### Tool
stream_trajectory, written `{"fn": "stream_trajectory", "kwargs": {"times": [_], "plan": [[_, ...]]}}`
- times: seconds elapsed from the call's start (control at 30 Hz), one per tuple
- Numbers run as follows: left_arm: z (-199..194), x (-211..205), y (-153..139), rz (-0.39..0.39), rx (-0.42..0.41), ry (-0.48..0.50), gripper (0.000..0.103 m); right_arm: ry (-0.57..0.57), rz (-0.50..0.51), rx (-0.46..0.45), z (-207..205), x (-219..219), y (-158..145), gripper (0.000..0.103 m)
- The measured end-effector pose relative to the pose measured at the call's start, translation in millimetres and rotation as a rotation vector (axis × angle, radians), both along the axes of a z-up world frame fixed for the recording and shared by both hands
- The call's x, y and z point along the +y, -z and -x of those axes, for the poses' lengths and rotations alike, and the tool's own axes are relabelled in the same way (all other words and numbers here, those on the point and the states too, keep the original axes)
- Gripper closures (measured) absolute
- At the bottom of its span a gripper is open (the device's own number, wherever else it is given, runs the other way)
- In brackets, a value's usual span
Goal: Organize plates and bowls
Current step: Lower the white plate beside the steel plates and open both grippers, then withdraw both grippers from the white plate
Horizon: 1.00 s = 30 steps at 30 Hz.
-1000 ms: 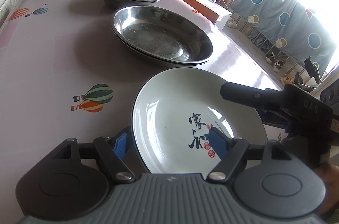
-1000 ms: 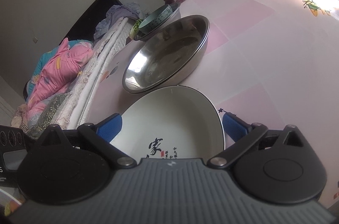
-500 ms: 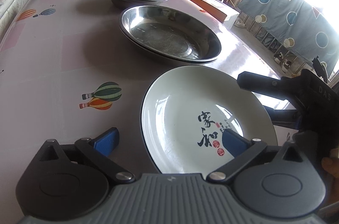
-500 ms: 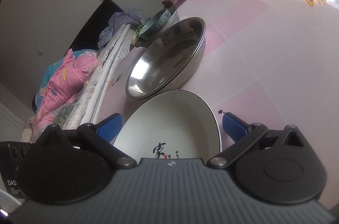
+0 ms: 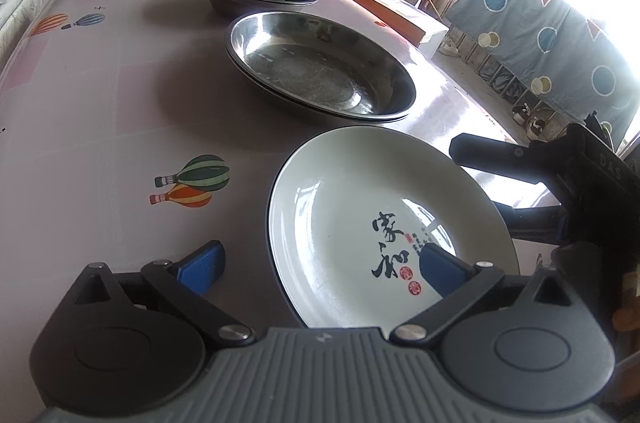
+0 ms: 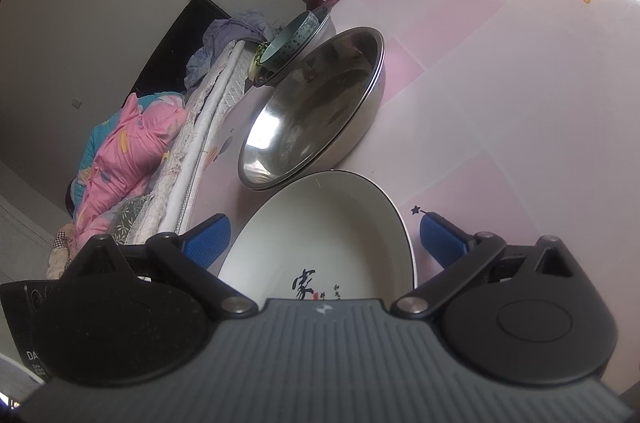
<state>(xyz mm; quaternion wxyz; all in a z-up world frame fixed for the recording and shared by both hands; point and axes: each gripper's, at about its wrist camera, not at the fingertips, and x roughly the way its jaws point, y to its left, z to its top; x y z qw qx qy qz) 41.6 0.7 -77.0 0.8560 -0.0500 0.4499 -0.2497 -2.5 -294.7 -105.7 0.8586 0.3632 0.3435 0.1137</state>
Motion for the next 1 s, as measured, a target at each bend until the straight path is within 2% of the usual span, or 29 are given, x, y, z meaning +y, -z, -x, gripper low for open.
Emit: {"fn": "stream_trajectory", "kwargs": {"times": [0.3, 0.6, 0.73, 0.93, 1.0], "plan": [[1.2, -0.3, -0.1, -0.010, -0.006, 0.006, 0.000, -0.003, 0.100, 0.054, -7.2, 15.0, -9.7, 0.001], [0.8, 0.6, -0.5, -0.001, -0.002, 0.001, 0.000, -0.005, 0.155, 0.113, -14.5, 24.1, -14.5, 0.001], [0.7, 0.6, -0.5, -0.002, -0.002, 0.002, 0.000, -0.077, 0.133, 0.124, -19.4, 19.7, -15.5, 0.001], [0.6, 0.6, -0.4, 0.000, -0.001, -0.001, 0.000, -0.127, 0.122, 0.113, -21.1, 15.2, -15.7, 0.001], [0.6, 0.6, -0.5, 0.000, -0.001, -0.001, 0.000, -0.120, 0.091, 0.108, -19.9, 10.8, -14.2, 0.001]]}}
